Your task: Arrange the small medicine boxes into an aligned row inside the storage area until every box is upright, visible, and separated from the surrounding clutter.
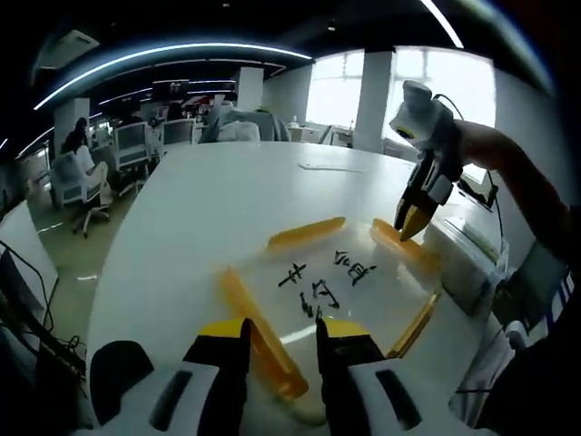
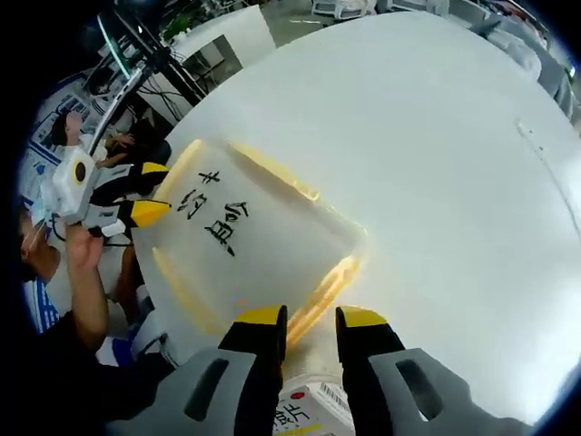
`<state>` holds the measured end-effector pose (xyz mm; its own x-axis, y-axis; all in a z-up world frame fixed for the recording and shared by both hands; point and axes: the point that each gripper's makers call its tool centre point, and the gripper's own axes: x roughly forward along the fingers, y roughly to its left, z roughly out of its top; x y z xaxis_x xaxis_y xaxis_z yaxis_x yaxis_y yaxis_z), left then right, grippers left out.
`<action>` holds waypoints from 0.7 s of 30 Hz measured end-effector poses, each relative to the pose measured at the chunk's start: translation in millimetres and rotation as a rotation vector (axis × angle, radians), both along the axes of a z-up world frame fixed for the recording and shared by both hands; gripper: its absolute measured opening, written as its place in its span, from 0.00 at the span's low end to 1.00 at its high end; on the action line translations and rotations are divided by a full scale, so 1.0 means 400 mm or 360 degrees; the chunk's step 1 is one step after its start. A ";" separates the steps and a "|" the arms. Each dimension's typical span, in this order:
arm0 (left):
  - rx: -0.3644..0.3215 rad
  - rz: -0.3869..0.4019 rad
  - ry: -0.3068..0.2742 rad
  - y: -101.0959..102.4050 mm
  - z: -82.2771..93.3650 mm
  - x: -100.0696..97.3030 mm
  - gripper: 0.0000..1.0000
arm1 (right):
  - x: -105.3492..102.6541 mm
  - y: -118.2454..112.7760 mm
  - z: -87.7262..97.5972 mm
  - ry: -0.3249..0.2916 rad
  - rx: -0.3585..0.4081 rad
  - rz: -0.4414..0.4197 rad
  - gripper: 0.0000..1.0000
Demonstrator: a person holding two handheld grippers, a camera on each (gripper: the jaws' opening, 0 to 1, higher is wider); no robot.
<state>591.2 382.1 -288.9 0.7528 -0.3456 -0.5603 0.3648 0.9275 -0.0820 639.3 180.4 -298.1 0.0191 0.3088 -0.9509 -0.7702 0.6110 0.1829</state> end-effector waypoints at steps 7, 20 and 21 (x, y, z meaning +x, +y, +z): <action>0.0060 0.0013 -0.0018 0.005 -0.003 0.004 0.23 | 0.009 0.012 -0.016 -0.0022 -0.0029 0.0010 0.20; 0.0070 0.0101 -0.0015 0.036 -0.001 0.001 0.15 | 0.006 0.020 -0.009 0.0017 0.0034 -0.0084 0.11; 0.0048 0.0111 -0.0014 0.039 -0.001 0.002 0.15 | 0.006 0.021 -0.010 0.0019 0.0035 -0.0089 0.10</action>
<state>592.0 397.7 -289.1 0.7792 -0.2753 -0.5630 0.2999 0.9526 -0.0508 641.7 189.0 -302.0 0.0256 0.3284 -0.9442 -0.7327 0.6487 0.2057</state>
